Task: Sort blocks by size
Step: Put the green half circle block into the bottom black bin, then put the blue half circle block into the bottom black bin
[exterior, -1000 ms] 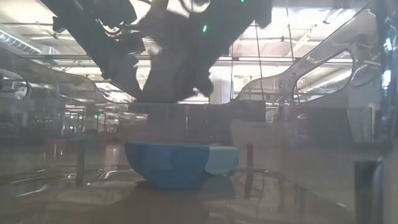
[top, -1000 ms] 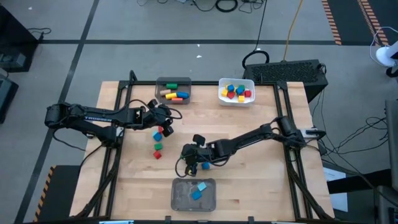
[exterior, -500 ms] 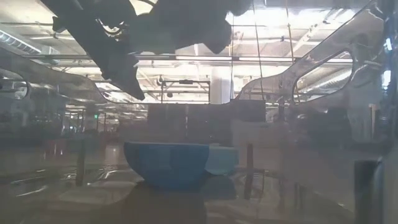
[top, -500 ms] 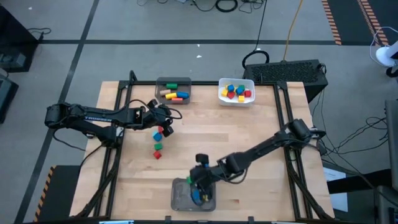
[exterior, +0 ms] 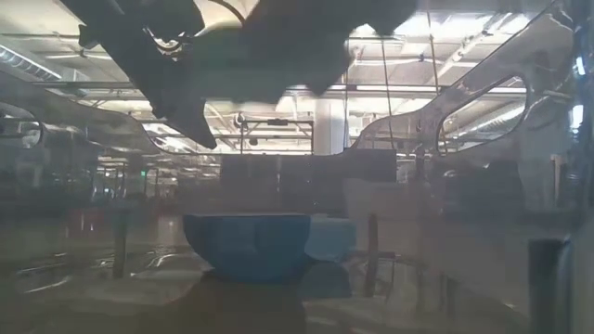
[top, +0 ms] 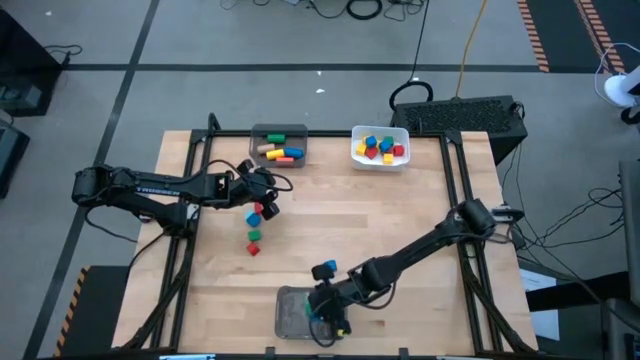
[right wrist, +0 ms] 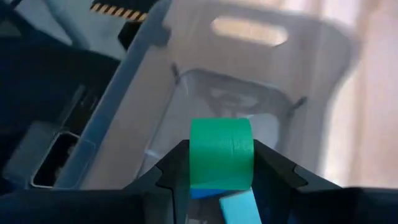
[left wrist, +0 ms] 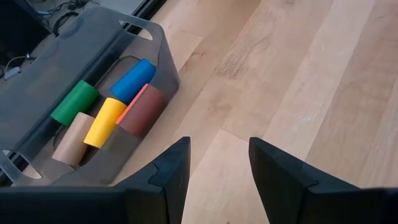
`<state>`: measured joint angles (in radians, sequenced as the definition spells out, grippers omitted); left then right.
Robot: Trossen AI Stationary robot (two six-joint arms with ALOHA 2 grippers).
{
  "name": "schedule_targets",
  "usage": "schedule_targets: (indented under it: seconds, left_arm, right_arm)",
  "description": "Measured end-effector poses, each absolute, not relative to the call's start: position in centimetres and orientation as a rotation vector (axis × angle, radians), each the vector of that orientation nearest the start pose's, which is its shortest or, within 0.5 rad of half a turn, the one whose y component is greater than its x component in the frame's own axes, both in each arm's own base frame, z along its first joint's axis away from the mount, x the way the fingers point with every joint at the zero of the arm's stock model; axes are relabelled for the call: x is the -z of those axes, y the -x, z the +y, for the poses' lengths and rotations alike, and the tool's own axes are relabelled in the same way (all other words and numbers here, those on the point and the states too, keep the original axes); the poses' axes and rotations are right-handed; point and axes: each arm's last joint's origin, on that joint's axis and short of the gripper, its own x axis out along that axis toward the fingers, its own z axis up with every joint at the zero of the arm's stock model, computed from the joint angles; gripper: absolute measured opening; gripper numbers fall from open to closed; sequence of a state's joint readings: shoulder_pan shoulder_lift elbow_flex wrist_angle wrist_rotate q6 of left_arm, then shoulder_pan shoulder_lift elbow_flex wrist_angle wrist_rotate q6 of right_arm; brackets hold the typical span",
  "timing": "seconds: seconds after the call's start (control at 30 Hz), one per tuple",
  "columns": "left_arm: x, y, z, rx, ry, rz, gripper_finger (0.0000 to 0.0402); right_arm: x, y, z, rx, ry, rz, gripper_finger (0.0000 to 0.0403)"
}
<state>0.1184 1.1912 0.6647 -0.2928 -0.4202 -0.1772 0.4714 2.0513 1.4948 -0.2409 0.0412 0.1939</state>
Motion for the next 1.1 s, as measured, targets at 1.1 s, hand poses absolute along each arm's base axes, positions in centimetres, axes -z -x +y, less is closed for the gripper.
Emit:
schedule_targets:
  seconds: [1.1]
  left_arm:
    - [-20.9, -22.6, 3.9, -0.576, 0.039, 0.769, 0.0167]
  right_arm:
    - [-23.6, -37.6, 16.3, -0.001, 0.282, 0.861, 0.0201]
